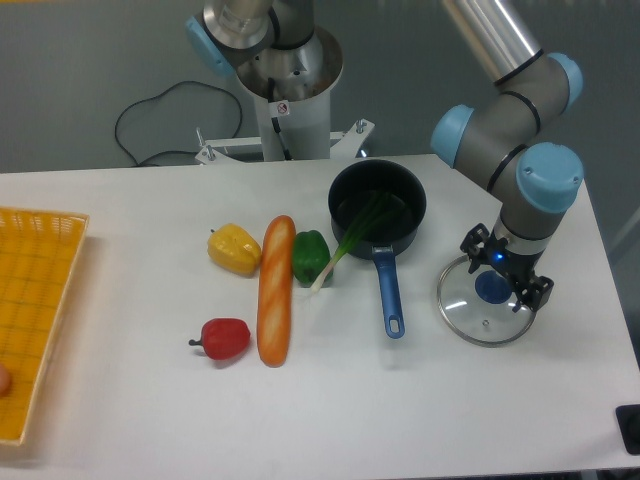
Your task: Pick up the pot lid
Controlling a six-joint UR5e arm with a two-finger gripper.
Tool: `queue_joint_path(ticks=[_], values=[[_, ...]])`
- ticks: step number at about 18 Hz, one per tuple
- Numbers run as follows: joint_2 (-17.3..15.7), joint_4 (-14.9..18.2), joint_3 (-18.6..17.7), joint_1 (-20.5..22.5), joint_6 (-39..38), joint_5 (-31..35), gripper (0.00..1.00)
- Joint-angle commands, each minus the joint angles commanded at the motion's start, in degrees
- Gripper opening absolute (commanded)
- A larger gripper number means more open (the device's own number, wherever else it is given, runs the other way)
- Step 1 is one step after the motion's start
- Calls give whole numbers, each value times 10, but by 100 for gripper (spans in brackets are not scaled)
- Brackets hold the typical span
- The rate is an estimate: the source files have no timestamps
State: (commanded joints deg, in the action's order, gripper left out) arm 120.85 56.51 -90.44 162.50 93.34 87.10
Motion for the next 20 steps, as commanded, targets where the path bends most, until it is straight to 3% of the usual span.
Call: queue_joint_path(ticks=[20], values=[[6,1,-8,5,-7,-24,100]])
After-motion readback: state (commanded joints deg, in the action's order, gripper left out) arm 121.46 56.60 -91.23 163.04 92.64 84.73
